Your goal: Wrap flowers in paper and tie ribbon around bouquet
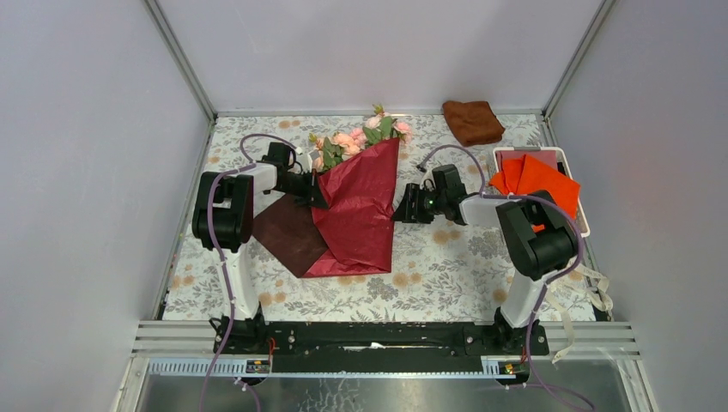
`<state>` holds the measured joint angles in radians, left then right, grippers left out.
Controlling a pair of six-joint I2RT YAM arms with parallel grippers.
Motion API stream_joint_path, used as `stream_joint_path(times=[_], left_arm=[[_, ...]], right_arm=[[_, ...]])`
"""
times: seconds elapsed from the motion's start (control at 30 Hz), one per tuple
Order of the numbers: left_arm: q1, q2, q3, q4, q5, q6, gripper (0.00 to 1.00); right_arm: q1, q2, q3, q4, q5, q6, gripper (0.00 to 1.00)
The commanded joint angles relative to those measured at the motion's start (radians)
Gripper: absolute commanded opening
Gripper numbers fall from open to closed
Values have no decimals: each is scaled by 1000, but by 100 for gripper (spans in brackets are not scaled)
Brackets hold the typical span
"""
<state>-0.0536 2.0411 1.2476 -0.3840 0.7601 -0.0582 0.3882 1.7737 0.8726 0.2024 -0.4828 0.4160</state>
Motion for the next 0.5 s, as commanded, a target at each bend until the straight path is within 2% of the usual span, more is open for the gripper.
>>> stream_joint_path(times=[0.0, 0.07, 0.23, 0.37, 0.4, 0.47], left_arm=[[0, 12, -20, -9, -82, 50, 0], [0, 12, -8, -26, -82, 74, 0], [0, -4, -6, -35, -102, 102, 0], [0, -5, -11, -36, -106, 113, 2], [0, -6, -10, -36, -109, 115, 4], [0, -6, -11, -36, -110, 115, 7]], right_arm=[[18, 76, 5, 137, -128, 103, 50], [18, 75, -12, 144, -114, 111, 36], [24, -57, -5, -17, 88, 21, 34], [176, -162, 119, -194, 331, -133, 33], [218, -161, 149, -196, 355, -153, 31], [269, -123, 189, -172, 309, -128, 25]])
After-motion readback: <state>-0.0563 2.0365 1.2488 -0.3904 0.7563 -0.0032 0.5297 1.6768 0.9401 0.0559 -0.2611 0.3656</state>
